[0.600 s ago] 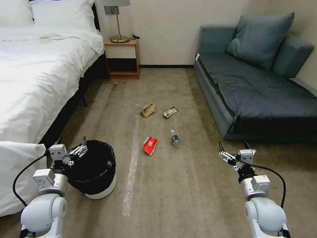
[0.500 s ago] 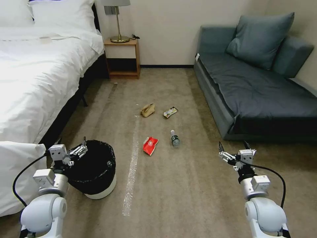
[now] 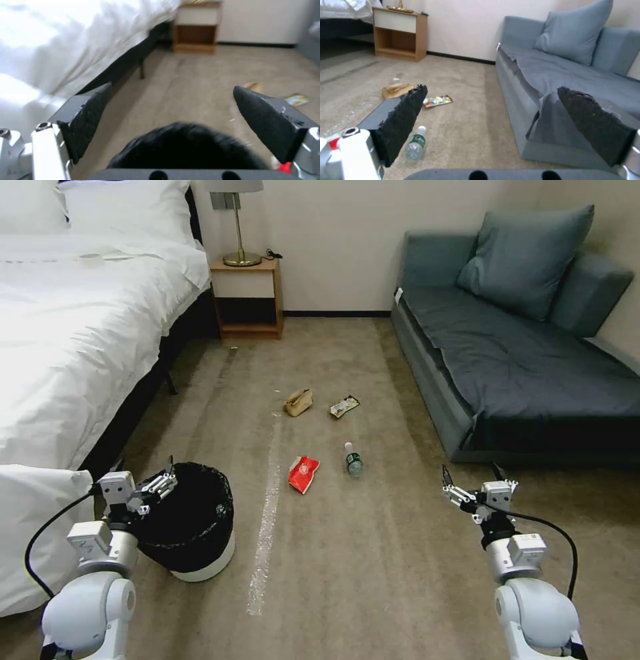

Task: Pick up the trash bin, then pick up the garbage on the floor and place it into the trash bin.

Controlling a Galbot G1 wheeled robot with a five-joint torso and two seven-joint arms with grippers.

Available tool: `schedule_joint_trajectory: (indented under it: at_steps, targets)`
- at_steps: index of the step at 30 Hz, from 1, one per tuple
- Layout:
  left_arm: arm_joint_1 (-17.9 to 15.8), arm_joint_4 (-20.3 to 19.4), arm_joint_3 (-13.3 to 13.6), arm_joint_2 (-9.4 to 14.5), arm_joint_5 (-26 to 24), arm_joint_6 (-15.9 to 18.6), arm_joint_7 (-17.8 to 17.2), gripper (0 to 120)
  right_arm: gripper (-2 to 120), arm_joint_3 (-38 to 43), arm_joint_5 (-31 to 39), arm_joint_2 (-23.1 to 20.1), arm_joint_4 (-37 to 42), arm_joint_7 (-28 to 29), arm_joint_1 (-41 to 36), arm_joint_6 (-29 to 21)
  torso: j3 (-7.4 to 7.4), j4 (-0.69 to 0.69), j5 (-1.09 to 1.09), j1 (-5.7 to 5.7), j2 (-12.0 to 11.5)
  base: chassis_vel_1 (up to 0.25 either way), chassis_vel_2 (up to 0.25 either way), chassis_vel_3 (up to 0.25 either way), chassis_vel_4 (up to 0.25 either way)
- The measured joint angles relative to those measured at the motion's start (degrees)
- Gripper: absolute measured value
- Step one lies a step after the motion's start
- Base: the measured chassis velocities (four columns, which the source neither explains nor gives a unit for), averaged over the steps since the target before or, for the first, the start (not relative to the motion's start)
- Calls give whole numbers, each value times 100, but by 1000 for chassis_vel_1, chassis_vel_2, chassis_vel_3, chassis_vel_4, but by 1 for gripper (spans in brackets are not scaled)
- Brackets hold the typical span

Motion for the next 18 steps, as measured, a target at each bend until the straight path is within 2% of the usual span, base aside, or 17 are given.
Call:
schedule_joint_trajectory:
  at_steps: [1, 2, 4, 5, 6, 7, 13, 15, 16, 17, 18]
  targets:
    - [9, 0, -18, -22, -65, 122, -248, 97, 100, -3, 0, 0, -13, 0, 6, 1, 0, 0, 0, 0, 0, 0, 0, 0, 0]
    - [9, 0, -18, -22, -65, 122, -248, 97, 100, -3, 0, 0, -13, 0, 6, 1, 0, 0, 0, 0, 0, 0, 0, 0, 0]
    - [-12, 63, -62, -38, -341, 404, -839, 98, 100, -22, -4, 2, -45, 0, 13, 11, 0, 1, 0, 0, 0, 0, 0, 0, 0]
    - [-12, 63, -62, -38, -341, 404, -839, 98, 100, -22, -4, 2, -45, 0, 13, 11, 0, 1, 0, 0, 0, 0, 0, 0, 0]
    - [-51, 138, -80, -36, -515, 554, -1120, 98, 100, -49, -16, 10, -56, 0, 11, 16, 0, 1, 0, 0, 0, 0, 0, 0, 0]
    - [-87, 201, -92, -30, -604, 627, -1257, 98, 100, -61, -24, 16, -59, 0, 8, 19, 0, 1, 0, 0, 0, 0, 0, 0, 0]
    - [-261, 407, -105, 20, -839, 850, -1474, 98, 100, -88, -42, 23, -60, 0, -7, 22, 0, 0, -1, 0, 0, 0, 0, 0, 0]
    - [-386, 464, -90, 41, -1227, 1135, -1701, 98, 100, -61, -42, 11, -62, 0, -12, 31, 0, 0, -1, 0, 0, 0, 0, 0, 0]
    - [-386, 464, -90, 41, -1227, 1135, -1701, 98, 100, -61, -42, 11, -62, 0, -12, 31, 0, 0, -1, 0, 0, 0, 0, 0, 0]
    - [-430, 469, -79, 45, -1488, 1326, -1841, 98, 100, -41, -42, 4, -78, 0, -22, 50, 0, 0, -1, 0, 0, 0, 0, 0, 0]
    - [-430, 469, -79, 45, -1488, 1326, -1841, 98, 100, -41, -42, 4, -78, 0, -22, 50, 0, 0, -1, 0, 0, 0, 0, 0, 0]
